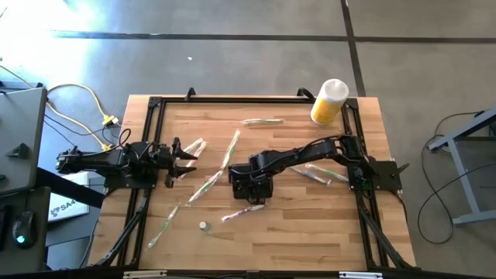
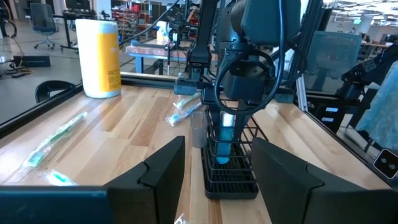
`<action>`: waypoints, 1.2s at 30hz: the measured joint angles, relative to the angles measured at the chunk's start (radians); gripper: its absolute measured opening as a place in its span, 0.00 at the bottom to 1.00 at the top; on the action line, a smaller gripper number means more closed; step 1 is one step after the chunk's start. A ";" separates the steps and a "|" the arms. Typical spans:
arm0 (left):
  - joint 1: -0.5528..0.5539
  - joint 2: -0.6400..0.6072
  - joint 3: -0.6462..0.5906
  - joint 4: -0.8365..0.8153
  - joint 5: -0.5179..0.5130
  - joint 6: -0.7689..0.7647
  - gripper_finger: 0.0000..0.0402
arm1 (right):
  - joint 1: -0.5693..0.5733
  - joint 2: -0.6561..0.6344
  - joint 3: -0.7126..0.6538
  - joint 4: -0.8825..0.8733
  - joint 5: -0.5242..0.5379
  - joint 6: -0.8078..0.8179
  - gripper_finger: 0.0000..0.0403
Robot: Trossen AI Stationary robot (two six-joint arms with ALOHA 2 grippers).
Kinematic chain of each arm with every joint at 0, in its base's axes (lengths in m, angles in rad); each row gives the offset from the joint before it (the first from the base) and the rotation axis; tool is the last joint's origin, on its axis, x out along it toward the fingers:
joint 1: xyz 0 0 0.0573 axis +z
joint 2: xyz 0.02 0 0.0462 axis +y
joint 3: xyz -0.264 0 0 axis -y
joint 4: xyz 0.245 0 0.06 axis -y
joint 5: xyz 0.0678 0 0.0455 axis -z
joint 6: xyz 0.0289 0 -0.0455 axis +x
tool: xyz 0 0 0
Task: Pick & Place toothbrushing station
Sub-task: Put the right blue mouthwash into the black wire organizer, then put the blue toothbrush into the black wire organizer
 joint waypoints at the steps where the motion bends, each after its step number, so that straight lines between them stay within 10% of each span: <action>1: 0.000 0.000 0.000 0.000 0.002 0.000 0.45 | 0.000 -0.001 0.001 0.002 0.000 0.000 0.35; 36: 0.000 0.000 0.000 -0.001 0.009 0.000 0.45 | 0.027 -0.042 -0.002 0.030 0.036 -0.008 0.47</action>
